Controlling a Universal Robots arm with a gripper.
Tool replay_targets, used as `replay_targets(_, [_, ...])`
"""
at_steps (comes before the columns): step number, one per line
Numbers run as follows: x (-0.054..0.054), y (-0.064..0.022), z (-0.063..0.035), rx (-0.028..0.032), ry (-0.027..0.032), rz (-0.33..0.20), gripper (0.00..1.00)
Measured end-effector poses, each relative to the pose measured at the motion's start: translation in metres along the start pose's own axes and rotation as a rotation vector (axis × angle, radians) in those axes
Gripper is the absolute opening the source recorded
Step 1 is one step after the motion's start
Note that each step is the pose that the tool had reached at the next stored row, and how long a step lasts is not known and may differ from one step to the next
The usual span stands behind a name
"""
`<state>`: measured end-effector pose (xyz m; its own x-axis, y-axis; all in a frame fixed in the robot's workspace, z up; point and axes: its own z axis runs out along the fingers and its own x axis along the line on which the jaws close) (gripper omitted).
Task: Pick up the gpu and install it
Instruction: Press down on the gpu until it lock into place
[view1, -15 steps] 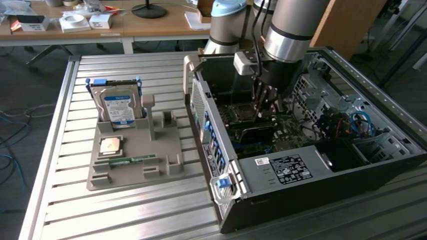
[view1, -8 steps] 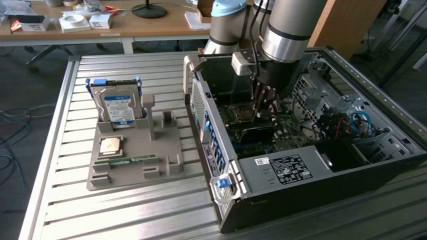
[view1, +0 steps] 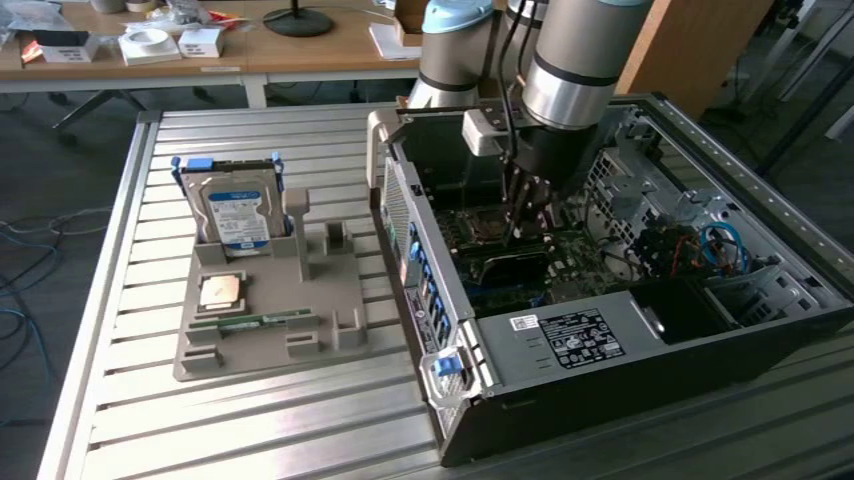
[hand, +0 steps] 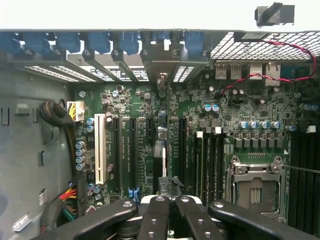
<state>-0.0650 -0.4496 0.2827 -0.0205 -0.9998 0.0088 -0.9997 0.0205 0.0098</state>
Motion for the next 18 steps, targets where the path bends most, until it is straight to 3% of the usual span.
replay_targets(18, [-0.003,0.0060,0.0118,0.0021,-0.0002,0.000,0.11])
